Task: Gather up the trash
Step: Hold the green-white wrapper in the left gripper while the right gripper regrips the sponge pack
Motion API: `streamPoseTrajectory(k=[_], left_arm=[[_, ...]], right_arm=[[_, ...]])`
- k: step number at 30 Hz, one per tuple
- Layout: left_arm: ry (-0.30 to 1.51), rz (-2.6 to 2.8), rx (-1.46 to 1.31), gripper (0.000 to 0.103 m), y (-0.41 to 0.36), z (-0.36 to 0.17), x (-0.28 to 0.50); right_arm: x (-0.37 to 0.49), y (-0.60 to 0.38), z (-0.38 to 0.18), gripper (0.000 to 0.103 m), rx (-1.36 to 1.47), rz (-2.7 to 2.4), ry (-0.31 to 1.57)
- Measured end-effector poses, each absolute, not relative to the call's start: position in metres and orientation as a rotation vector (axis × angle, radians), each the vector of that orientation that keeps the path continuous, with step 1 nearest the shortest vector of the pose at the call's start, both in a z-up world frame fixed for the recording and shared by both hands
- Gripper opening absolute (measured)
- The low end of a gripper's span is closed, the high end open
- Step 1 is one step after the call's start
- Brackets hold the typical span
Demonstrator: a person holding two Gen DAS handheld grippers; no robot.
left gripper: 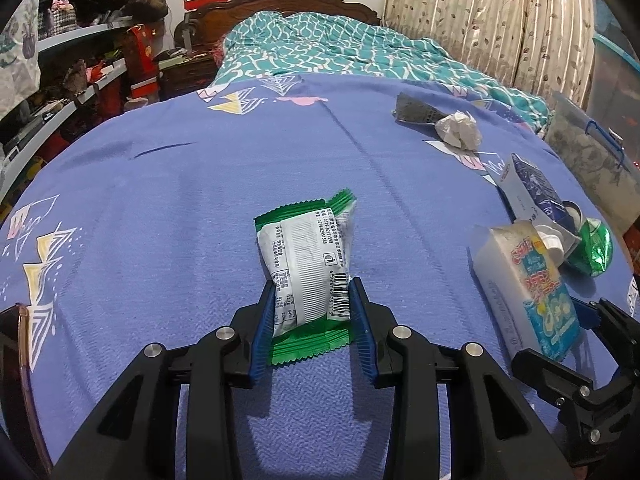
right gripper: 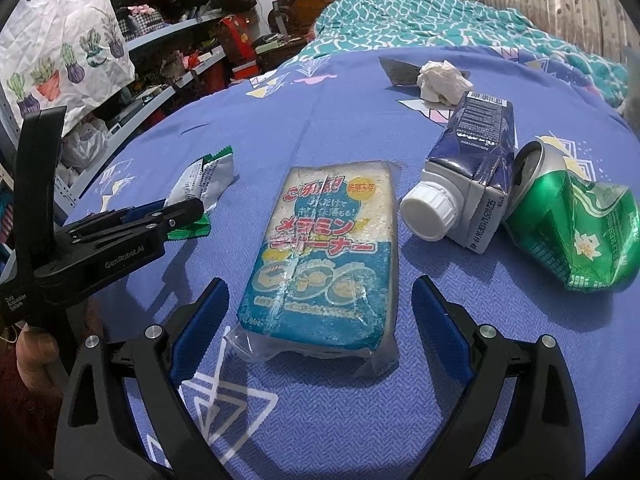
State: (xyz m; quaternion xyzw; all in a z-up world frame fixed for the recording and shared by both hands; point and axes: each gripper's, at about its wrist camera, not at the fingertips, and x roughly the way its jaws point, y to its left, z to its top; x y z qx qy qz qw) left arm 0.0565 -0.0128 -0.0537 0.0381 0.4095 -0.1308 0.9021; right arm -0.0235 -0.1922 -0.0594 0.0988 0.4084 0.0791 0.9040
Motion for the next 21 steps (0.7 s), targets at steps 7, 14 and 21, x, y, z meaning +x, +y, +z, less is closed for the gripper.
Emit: streamPoseTrajectory(k=[7,14,21], left_arm=[[0.843,-0.243,0.091,0.034,-0.0130,-0.0528,0.0539],[0.844,-0.240,0.089,0.034,-0.0133,-0.0528,0.0537],[0.843,-0.234,0.094,0.035,-0.0133,-0.0535,0.0538]], right_arm=[[-0.0229,-0.1896,-0.0591,0.092,0.206,0.156,0.842],[-0.0226,-0.1896,-0.0591,0.092,0.207,0.155,0.841],[-0.0220,-0.1910,-0.0592,0.091,0.205,0.152,0.841]])
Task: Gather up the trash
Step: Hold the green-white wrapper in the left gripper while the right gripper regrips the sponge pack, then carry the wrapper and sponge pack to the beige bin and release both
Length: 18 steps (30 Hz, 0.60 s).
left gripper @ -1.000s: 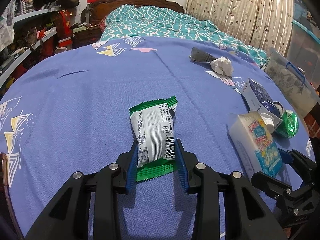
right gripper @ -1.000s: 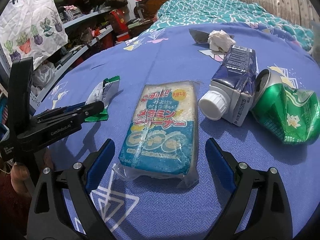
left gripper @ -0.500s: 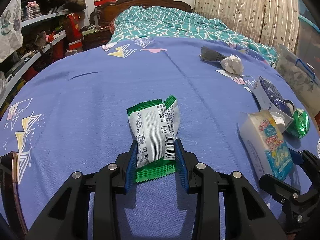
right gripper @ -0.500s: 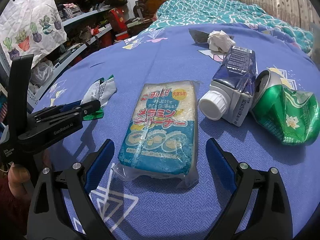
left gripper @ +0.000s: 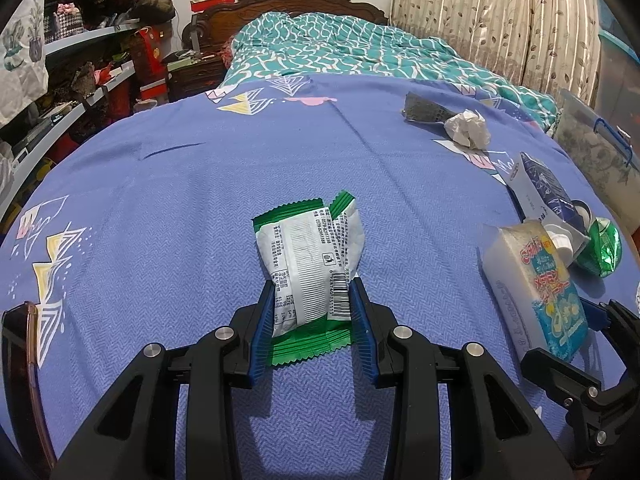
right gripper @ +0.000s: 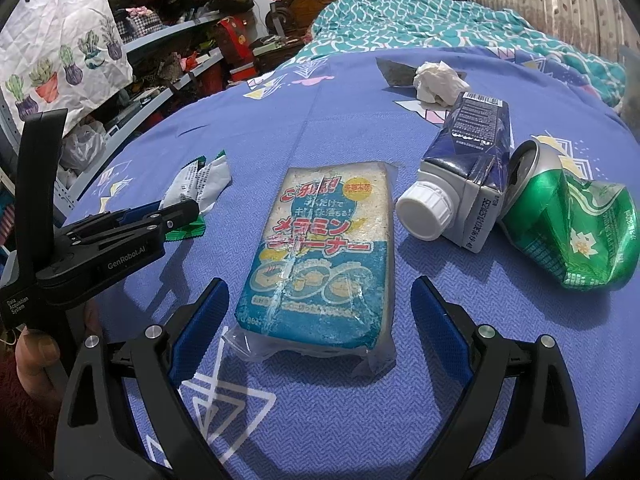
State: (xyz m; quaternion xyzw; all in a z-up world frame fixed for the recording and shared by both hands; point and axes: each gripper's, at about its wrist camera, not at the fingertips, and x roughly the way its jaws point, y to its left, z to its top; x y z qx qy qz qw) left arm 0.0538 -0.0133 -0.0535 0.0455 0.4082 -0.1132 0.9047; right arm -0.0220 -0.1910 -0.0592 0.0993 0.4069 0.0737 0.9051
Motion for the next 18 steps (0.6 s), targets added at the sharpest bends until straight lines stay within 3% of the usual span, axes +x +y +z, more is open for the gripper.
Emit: streamPoseTrajectory(k=[4,11,18], left_arm=[[0.844,-0.232,0.093,0.035,-0.013,-0.054,0.054],[0.844,-0.233,0.093,0.035,-0.013,-0.053,0.054],[0.841,-0.243,0.087,0.031,-0.013,-0.053,0.053]], right_arm=[[-0.023,-0.191,-0.059,0.090,0.200,0.148,0.841],[-0.026,-0.188,-0.058,0.066,0.155,0.143,0.832],[-0.045,-0.180,-0.048,0.063,0.115,0.223,0.744]])
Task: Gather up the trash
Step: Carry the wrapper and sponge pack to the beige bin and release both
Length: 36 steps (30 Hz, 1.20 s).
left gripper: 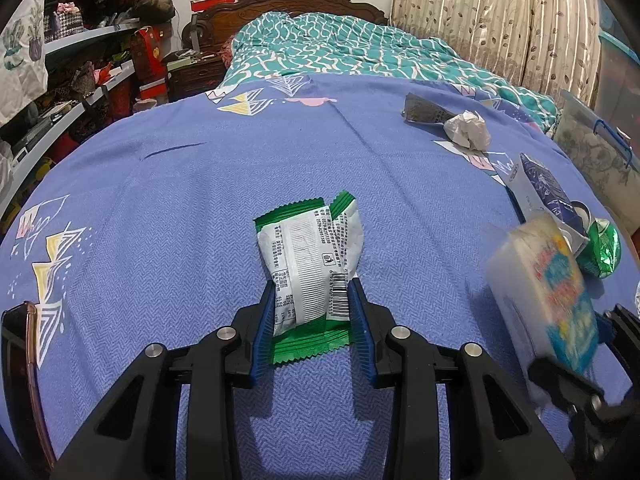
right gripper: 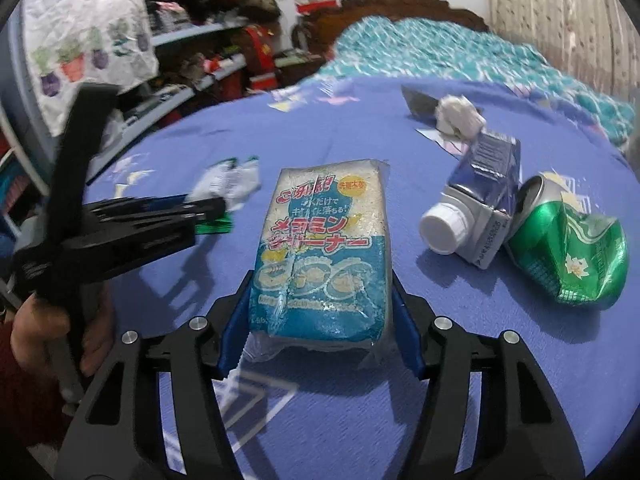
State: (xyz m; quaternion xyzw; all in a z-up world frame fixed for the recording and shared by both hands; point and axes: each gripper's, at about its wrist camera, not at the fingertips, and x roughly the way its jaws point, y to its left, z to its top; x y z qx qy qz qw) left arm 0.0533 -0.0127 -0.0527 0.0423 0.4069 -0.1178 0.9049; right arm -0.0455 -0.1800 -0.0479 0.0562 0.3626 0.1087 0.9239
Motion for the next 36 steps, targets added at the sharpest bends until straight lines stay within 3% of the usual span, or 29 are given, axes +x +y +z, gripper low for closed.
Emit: streamPoseTrajectory(k=[9,18,25,30,32,34,36], left_arm=[[0.789,-0.490,0.009,0.030,-0.054,-0.007,0.032],[0.837,-0.968,0.188,0.030,-0.293,0.037,0.002],[0.967,-1.194,0.317,0.030,-0.507,0.015,-0.009],[1.029,-1.208,0.333,0.032,-0.599,-0.016,0.004],[1.045,-1.198,0.336,0.037,-0.626,-0.026,0.009],[1.064,-1.170,0.338,0.064,-0.645,-0.034,0.020],[1.087,-1.108,0.323,0.070,-0.652,-0.040,0.031]], right_arm=[[-0.104,-0.273,-0.016,0.063,0.286,0.129,0.579],[-0.167,-0.469,-0.016,0.063,0.462,-0.253,0.516],[-0.197,-0.629,-0.041,0.063,0.648,-0.455,0.542],[-0.188,-0.694,-0.064,0.064,0.678,-0.521,0.607],[-0.178,-0.713,-0.069,0.069,0.670,-0.532,0.631],[-0.165,-0.728,-0.071,0.077,0.652,-0.543,0.656],[-0.157,-0.731,-0.071,0.081,0.637,-0.566,0.668]])
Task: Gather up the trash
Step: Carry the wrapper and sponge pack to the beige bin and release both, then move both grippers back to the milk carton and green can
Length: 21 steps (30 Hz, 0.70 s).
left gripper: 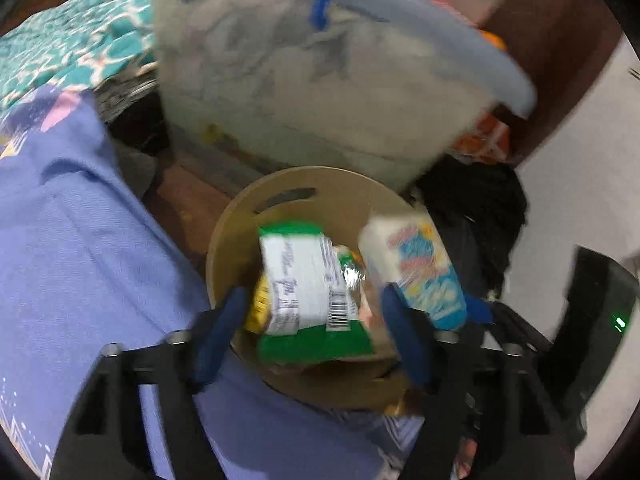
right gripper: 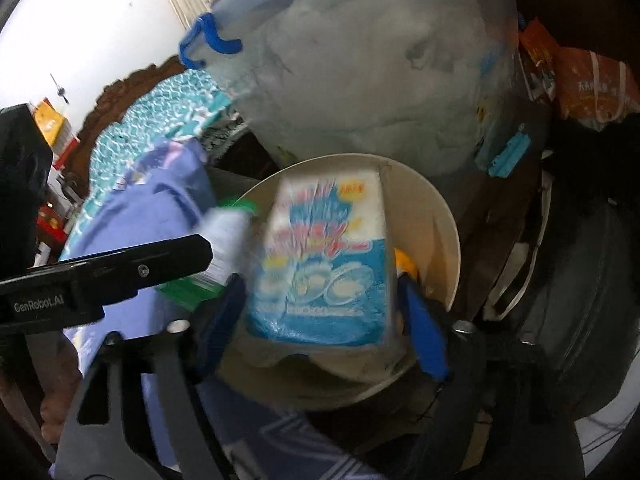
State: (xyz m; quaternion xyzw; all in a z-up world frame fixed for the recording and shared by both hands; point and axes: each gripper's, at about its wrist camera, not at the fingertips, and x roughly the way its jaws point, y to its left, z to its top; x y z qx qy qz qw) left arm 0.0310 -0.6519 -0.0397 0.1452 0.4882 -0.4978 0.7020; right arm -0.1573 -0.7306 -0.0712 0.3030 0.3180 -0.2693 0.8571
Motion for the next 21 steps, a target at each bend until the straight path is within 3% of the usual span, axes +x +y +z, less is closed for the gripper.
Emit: streamPoseTrajectory(k=[3,11,21], left_arm=[[1.108,-1.098,0.228,0.070,-0.627,-0.026,0.044],[0.943,-1.111,0.176,0.070,-0.492,0.030,0.012],[0.876,-0.812,0.185,0.070,-0.278,0.053,0.046]], right_arm=[[-0.161,-0.731,-0.065,0.082,0.643,-0.582,0.643],[-0.197,-0.691,-0.036,0.082,0.721,-0.530,0.442],[-0.150,-0.544,-0.025,0.082,0.692,-0.195,0.521]])
